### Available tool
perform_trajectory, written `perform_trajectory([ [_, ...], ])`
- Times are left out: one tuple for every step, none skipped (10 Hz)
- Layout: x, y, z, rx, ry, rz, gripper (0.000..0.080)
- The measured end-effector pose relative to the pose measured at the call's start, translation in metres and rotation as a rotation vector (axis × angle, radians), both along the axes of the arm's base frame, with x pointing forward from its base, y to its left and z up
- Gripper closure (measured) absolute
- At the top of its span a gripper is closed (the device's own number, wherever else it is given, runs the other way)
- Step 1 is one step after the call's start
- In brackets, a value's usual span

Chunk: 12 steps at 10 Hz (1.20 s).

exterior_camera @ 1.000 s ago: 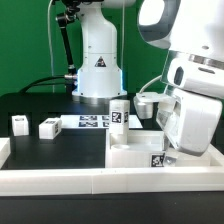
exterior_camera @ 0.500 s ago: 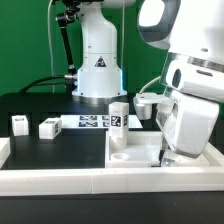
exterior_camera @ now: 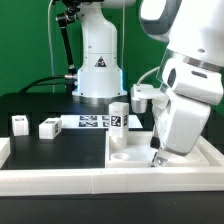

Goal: Assemble square table

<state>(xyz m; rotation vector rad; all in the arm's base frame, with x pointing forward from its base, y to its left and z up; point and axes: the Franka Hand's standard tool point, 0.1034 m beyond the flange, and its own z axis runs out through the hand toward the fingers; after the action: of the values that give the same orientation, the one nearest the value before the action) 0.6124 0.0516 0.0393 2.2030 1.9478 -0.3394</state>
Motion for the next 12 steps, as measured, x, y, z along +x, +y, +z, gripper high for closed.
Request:
perform_trajectory([
  [0.003,-0.005,0.008,-0.007,-0.011,0.004,0.0152],
  [0.004,-0.010,0.017,-0.009,-0.020,-0.001,0.0152],
  [0.005,-0.015,0.025,-0.006,-0.028,-0.006,0.0151],
  [0.006,-0.019,0.034,-0.003,-0.040,-0.015,0.0151],
  [0.010,-0.026,0.049,0.003,-0.065,-0.028,0.0151],
  [0.001,-0.037,0.059,0.013,-0.084,-0.051,0.0151],
  [-0.013,-0.048,0.062,0.021,-0.079,-0.069,0.0151],
  [-0.018,-0.056,0.063,0.022,-0.076,-0.084,0.0151],
  [-0.016,-0.053,0.062,0.022,-0.076,-0.080,0.0151],
  [-0.016,-0.053,0.061,0.022,-0.075,-0.080,0.0151],
  [-0.016,-0.053,0.061,0.022,-0.074,-0.081,0.0151],
  [-0.017,-0.058,0.060,0.027,-0.080,-0.099,0.0151],
])
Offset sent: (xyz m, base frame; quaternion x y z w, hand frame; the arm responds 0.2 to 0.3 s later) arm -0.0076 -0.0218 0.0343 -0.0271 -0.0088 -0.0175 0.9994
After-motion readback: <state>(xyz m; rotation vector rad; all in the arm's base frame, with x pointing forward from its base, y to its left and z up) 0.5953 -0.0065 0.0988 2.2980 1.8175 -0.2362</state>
